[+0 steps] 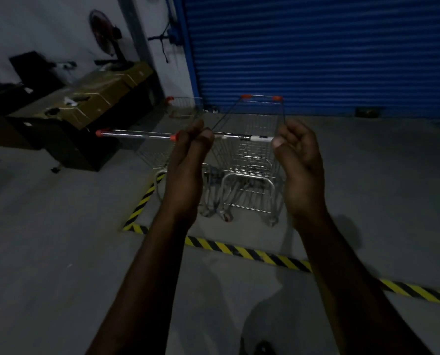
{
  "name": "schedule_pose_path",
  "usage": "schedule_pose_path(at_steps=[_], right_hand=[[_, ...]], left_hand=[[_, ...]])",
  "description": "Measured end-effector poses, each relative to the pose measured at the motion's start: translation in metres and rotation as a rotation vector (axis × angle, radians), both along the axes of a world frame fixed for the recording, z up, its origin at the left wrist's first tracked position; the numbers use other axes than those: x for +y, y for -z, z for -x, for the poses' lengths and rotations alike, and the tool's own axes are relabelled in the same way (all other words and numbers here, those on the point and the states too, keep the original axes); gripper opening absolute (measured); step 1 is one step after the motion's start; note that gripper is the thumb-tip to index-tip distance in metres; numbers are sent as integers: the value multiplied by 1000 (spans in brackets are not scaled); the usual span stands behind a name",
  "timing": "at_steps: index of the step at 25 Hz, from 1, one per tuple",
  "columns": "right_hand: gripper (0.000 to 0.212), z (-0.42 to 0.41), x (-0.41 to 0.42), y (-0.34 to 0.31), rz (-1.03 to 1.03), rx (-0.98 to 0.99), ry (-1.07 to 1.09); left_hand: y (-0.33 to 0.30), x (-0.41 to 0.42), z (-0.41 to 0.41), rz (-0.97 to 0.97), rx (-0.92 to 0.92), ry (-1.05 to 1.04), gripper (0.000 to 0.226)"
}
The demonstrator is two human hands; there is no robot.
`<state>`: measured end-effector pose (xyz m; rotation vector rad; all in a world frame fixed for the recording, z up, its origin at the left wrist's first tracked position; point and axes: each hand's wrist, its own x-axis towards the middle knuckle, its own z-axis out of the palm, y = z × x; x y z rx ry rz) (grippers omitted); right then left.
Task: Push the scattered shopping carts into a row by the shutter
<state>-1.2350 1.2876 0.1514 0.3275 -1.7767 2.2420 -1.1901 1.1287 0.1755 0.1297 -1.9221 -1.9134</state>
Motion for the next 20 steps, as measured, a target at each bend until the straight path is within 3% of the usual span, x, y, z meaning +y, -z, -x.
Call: schedule_pose_path(at_steps=[2, 17, 20], right_hand=[[49, -39, 4, -7, 20, 21, -25], [54, -413, 5, -26, 13, 98, -247], [54, -472, 23, -32, -8, 117, -306]], left_hand=[[-7, 4, -45, 30, 32, -5, 56], [-19, 18, -453, -25, 70, -217, 80], [-28, 42, -521, -24, 91, -282, 71]])
